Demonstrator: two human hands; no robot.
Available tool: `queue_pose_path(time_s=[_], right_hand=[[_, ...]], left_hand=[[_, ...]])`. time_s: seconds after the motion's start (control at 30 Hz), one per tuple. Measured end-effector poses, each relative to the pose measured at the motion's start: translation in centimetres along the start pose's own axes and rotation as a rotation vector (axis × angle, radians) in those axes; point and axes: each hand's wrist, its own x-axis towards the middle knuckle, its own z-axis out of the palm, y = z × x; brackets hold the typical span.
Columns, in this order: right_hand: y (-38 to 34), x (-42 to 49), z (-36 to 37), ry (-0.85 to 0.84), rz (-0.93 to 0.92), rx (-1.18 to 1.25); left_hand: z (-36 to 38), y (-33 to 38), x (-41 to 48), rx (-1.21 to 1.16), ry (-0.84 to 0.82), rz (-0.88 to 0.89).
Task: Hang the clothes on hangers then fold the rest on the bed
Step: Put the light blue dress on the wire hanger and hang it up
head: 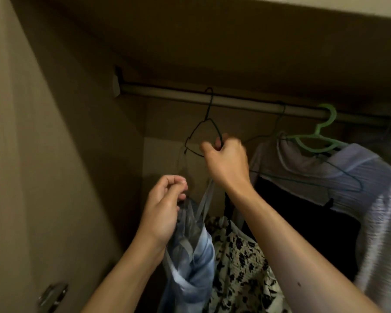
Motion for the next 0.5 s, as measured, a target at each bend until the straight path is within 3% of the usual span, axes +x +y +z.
queue_pose_path(time_s=[0.27,0.5], right_hand=[[3.8,-1.8,-1.3,-0.154,-0.051,-0.026],[5.9,-2.7,-2.6,-0.251,-0.208,0.064]], left_hand=[[3.4,-2.1,-1.1,-0.009,-0.026,-0.032],[6.0,-3.2,-3.7,0.006,0.024,-0.068]])
